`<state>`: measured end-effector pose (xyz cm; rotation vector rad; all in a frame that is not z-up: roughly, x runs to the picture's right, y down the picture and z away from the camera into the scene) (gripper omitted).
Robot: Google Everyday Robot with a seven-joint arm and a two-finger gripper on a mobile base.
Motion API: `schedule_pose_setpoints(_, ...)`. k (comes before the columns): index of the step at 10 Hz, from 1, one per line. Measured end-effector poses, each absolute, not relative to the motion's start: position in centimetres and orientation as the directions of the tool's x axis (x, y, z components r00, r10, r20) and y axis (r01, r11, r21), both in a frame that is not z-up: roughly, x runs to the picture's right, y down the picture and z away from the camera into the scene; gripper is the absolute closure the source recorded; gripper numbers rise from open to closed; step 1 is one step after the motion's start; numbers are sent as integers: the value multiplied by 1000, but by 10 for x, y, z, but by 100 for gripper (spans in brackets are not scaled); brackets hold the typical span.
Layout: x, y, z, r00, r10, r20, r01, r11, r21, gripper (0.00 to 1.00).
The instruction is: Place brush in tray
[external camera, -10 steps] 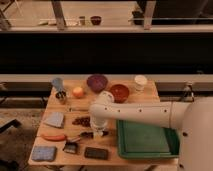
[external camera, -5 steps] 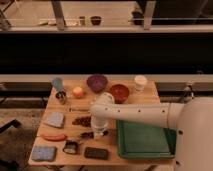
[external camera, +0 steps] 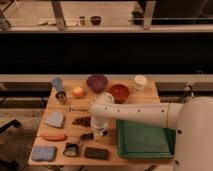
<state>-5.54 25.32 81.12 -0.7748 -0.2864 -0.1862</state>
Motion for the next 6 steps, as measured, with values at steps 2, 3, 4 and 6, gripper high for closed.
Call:
schedule_pose_setpoints(2,-52,243,802,945,-42,325,251,732,-633,100)
schedule_pose_setpoints(3,-53,237,797,944,-34,328,243,746,-620,100)
schedule_pose_setpoints(4,-56,231,792,943,-30,331,238,756,-609,100)
schedule_pose_setpoints(6,-56,217,776,943,-16,332,219,781,-585,100)
